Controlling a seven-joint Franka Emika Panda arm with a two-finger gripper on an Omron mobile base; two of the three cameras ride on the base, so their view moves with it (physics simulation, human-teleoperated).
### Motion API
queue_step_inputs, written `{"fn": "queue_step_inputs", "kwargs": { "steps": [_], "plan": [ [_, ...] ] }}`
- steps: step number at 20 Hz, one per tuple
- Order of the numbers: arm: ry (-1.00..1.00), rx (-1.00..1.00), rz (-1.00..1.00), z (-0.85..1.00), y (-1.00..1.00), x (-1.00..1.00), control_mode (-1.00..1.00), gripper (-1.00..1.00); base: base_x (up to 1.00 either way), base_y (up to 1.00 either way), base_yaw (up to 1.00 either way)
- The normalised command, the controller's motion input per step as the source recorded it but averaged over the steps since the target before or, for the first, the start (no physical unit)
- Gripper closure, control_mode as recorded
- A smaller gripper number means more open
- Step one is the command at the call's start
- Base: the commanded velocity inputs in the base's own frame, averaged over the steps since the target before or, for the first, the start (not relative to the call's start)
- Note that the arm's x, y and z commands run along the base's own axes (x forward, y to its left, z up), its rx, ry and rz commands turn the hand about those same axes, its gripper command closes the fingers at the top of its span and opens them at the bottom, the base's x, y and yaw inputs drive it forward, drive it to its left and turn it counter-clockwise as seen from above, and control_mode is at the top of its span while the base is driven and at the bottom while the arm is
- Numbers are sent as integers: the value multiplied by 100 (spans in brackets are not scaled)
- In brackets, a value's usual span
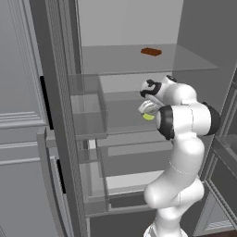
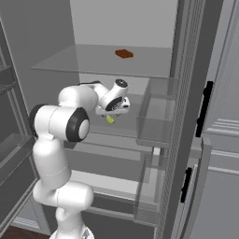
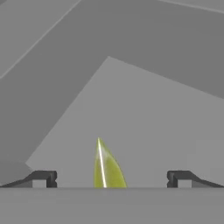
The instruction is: Grab a lemon wedge from the fridge and one ice cube from the ice bowl, and put them in the glass of lemonade.
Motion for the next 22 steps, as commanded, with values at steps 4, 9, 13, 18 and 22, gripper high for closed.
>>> {"fn": "queue_step_inputs", "kwargs": {
  "steps": [4,9,13,18,22],
  "plan": [
    [0,0,0,-36,0,-1,-100,-100,0,0,0],
    [-6,0,4,-7,0,-31,-100,-100,0,0,0],
    [-4,0,5,0,0,1,-100,-100,0,0,0],
    [0,0,4,-3,0,46,-100,-100,0,0,0],
    [0,0,6,-23,0,-26,-100,-100,0,0,0]
  ]
}}
